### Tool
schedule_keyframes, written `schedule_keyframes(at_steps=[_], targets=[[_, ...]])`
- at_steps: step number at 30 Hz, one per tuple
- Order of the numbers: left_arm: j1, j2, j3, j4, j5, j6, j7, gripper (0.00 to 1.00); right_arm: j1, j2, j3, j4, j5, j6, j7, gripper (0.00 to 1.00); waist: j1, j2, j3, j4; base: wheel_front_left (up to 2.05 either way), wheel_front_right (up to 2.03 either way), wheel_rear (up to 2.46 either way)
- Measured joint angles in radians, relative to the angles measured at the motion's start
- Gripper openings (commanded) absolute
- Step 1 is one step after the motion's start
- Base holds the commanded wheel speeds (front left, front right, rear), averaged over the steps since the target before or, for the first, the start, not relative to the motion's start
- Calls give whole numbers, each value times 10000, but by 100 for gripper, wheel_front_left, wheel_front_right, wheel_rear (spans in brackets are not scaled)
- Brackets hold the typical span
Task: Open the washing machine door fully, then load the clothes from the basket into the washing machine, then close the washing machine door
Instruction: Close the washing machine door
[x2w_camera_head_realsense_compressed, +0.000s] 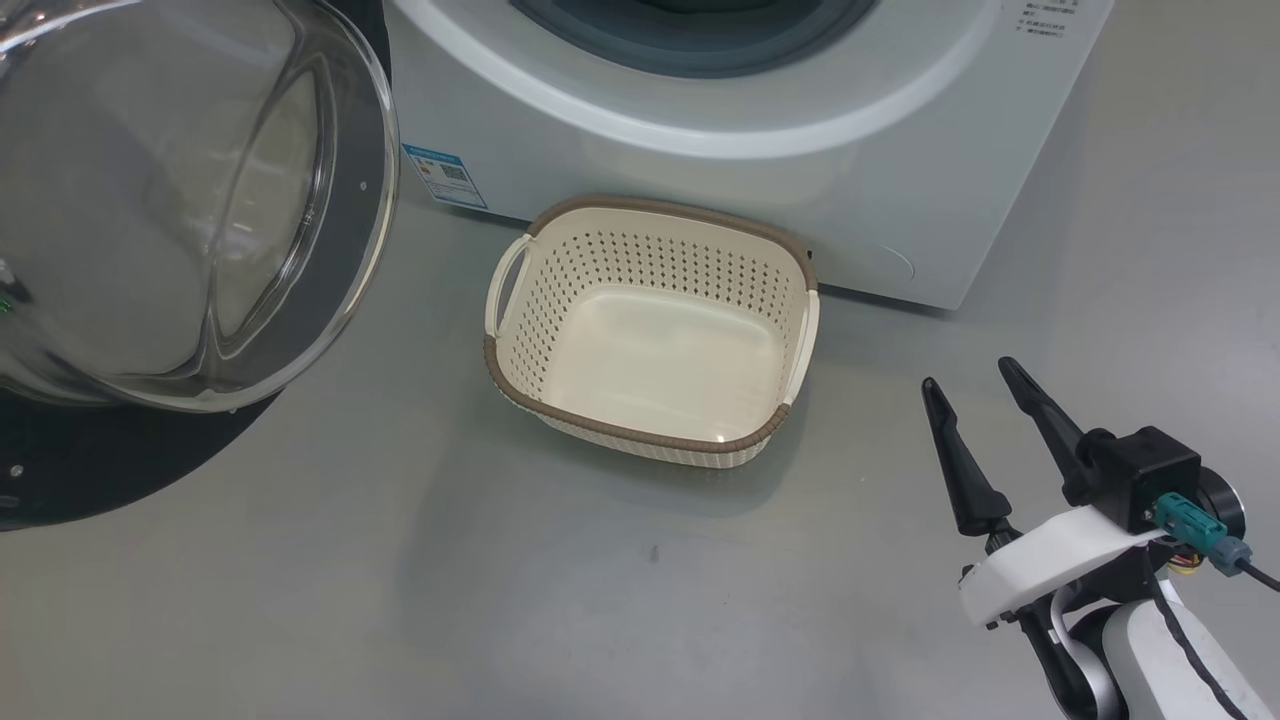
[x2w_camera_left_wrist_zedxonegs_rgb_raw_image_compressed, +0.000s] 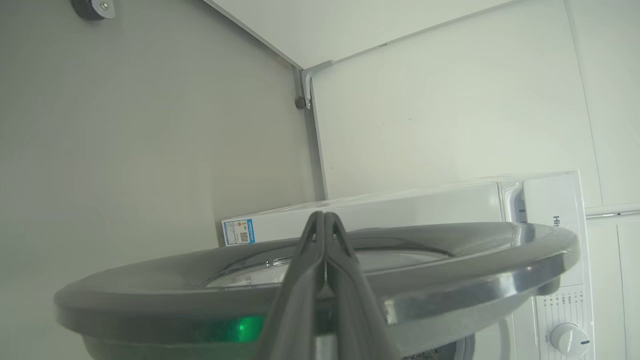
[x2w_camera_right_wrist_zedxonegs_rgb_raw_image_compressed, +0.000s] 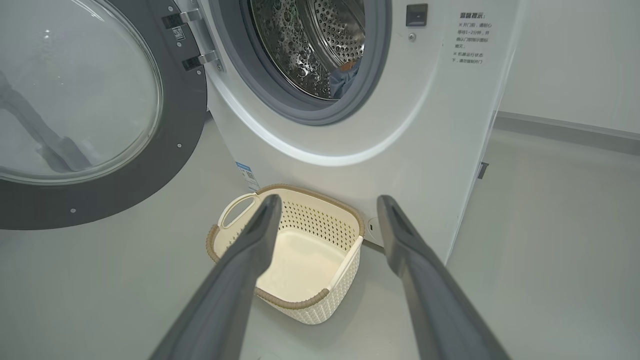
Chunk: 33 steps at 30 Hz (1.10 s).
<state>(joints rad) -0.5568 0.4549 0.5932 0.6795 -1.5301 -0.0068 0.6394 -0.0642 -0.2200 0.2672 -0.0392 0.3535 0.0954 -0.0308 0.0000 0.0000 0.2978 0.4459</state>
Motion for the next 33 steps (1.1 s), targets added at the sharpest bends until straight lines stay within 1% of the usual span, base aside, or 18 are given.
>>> schedule_keyframes(at_steps=[5, 12, 18, 21, 25, 27, 33], targets=[[54, -15, -13, -63, -178, -84, 477, 0, 129, 27, 65, 21, 71, 2, 0, 100, 0, 0, -84, -39, 0, 0, 0], [55, -130, -123, -270, -688, -86, 1400, 0, 129, 44, 65, 73, 161, 35, -8, 100, 0, 0, -167, -63, 0, 0, 0], [184, -337, -456, -545, -817, -190, 2207, 0, 130, 123, 92, 213, 251, 79, -59, 100, 0, 0, -278, -80, 0, 0, 0], [420, -353, -548, -694, -819, -192, 2525, 0, 130, 199, 128, 265, 267, 81, -100, 100, 0, 0, -365, -106, 0, 0, 0], [657, -374, -690, -940, -1095, -221, 3060, 0, 130, 307, 194, 322, 337, 82, -174, 100, 0, 0, -468, -182, 0, 0, 0], [734, -435, -752, -1104, -1183, -311, 3242, 0, 133, 332, 203, 368, 353, 88, -194, 100, 0, 0, -514, -227, 0, 0, 0], [1141, -731, -890, -1544, -1419, -355, 3960, 0, 134, 416, 261, 479, 437, 88, -290, 100, 0, 0, -631, -425, 0, 0, 0]])
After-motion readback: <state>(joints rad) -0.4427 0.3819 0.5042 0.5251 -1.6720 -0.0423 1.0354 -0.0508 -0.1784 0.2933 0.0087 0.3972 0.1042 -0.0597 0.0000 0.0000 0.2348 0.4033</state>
